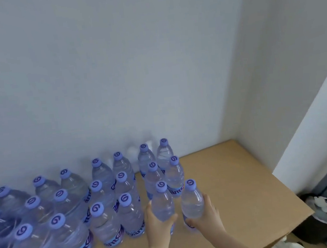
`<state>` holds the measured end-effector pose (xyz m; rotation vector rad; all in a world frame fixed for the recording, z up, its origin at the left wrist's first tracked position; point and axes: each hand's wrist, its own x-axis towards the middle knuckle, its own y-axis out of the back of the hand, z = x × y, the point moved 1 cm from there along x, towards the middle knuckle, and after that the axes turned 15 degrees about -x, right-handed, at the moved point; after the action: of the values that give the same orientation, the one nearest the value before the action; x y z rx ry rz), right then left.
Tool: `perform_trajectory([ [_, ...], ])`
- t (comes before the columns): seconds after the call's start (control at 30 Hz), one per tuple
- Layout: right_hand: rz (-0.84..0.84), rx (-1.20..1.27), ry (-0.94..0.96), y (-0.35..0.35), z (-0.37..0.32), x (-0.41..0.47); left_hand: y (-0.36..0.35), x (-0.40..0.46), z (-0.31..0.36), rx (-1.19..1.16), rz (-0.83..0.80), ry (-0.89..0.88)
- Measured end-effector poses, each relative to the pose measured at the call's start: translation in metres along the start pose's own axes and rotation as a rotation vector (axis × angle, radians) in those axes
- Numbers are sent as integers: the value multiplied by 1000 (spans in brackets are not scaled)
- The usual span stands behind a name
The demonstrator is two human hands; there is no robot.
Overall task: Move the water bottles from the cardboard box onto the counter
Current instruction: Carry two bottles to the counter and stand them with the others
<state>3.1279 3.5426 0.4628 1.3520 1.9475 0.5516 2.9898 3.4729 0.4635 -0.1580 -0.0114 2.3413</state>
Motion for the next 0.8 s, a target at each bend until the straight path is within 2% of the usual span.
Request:
perform_trajectory([
  [0.13,-94,-30,100,-2,2,24,-13,-3,-1,-19,57,-58],
  [0.37,-154,11,161,-9,22,38,-33,-12,-11,7,228,23],
  [0.47,-193,2,176,-9,25,43,-36,-17,-10,-57,328,63],
  [0.6,-240,-51,221,-7,20,49,-26,-18,-15,-136,273,111],
  [0.8,-208,-84,222,-12,6,47,-23,-14,-7,-196,166,16],
])
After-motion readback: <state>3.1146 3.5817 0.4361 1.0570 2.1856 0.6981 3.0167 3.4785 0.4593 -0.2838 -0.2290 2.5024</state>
